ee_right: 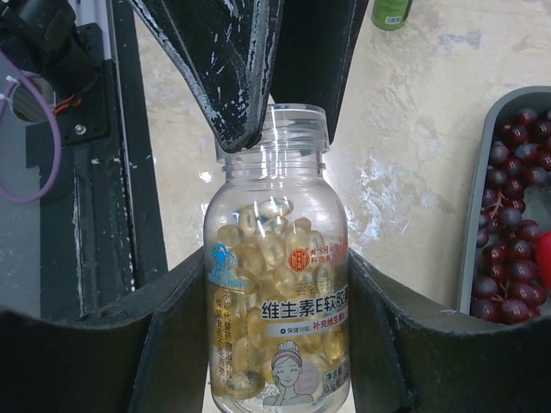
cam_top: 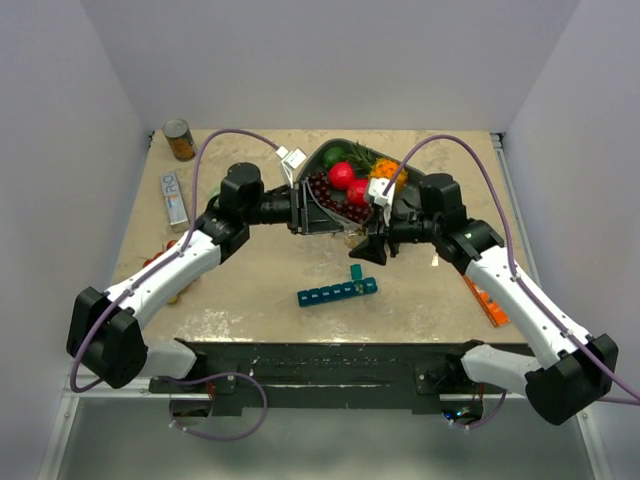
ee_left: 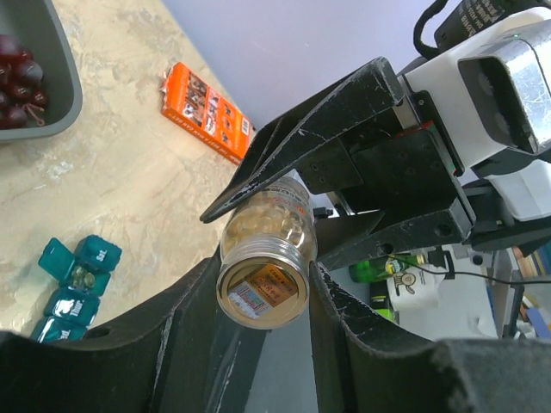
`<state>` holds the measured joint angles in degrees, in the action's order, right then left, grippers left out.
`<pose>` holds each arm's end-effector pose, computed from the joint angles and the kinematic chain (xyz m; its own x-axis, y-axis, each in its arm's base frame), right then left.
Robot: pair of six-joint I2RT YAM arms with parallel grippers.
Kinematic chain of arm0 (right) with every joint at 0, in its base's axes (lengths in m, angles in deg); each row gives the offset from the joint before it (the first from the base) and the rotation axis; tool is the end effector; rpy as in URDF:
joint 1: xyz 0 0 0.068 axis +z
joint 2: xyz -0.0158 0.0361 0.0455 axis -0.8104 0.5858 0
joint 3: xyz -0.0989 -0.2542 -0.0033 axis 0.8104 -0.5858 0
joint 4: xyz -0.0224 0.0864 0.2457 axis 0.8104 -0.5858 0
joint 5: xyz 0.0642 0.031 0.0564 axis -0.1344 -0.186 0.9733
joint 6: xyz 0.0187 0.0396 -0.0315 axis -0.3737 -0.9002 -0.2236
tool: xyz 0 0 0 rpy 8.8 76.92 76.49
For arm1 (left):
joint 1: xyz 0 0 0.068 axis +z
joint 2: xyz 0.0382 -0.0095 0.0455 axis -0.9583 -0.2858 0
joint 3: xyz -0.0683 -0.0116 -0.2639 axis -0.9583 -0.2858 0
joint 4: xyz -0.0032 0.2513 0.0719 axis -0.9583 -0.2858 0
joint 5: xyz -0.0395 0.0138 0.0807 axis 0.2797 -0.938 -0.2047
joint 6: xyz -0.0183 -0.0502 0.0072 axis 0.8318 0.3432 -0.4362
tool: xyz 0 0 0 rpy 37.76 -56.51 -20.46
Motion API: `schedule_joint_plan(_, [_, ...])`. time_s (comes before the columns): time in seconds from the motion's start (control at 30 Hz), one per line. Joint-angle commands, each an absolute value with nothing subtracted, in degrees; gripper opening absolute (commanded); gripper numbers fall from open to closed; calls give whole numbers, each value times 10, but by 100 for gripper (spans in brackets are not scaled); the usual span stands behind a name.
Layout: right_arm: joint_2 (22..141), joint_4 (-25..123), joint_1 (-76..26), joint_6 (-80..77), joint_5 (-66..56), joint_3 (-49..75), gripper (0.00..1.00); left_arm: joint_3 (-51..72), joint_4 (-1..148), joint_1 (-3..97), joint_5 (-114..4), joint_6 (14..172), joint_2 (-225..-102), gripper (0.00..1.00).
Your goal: Sort the pills into containers
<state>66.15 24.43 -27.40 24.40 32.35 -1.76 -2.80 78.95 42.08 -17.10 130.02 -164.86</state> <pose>0.2072 0.1329 0.3434 -0.1376 -0.3300 -0.9339 -0.9651 0.2566 0.0516 0.2493 -0.1819 0.3339 -0.8314 -0.1024 -0.5462 0.5176 0.2150 -0.8281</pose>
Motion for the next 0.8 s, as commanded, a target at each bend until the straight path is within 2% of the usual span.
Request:
schedule_joint_plan(0.0, [663,272,-270,243,333,2,0,14,718,418,-152,1243,-1667,0])
schedule_joint_plan(0.27, [663,327,-272,160,358,-8,0,55,647,415,-123,1206,-1688,0])
schedule_joint_plan(0.43, [659,461,-294,-18,432,-42,0,12,755,415,-97,1266,-1665,0])
schedule_joint_plan(0.77, [649,636,-314,-191,519,-97,0,13,728,418,-5,1125,-1653,1])
